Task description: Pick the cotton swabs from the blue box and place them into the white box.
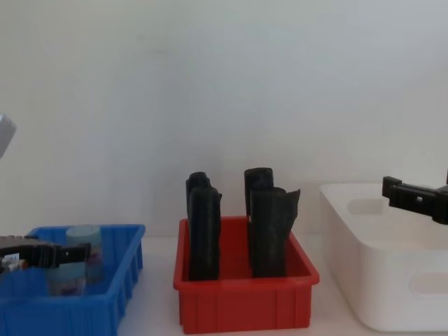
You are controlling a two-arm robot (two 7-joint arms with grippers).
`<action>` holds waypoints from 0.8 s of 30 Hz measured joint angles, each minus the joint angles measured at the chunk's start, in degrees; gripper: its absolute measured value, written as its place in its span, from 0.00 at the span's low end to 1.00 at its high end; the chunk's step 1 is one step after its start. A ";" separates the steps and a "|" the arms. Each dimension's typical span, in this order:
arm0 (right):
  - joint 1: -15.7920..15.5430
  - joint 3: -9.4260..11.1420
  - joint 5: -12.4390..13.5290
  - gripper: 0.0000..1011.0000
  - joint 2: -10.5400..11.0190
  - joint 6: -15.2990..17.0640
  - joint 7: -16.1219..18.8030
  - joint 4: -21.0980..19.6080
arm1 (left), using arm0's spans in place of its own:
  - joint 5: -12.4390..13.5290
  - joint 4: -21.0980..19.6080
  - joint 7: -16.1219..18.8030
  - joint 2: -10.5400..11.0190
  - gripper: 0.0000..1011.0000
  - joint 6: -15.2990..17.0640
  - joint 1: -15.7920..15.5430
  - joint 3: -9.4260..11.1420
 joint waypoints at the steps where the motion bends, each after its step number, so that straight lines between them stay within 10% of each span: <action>1: 0.00 0.00 0.00 0.99 0.00 0.00 0.00 0.00 | 0.02 0.30 -0.13 -0.03 0.99 0.00 -0.12 -0.04; 16: 0.00 0.00 0.00 0.99 0.00 0.00 0.00 0.00 | -0.25 5.74 -3.17 -1.04 0.99 -0.66 -2.59 -0.23; 24: 0.00 0.00 0.00 0.99 0.00 0.00 0.00 0.00 | -0.65 7.54 -4.58 -1.53 0.83 -0.76 -3.48 -0.18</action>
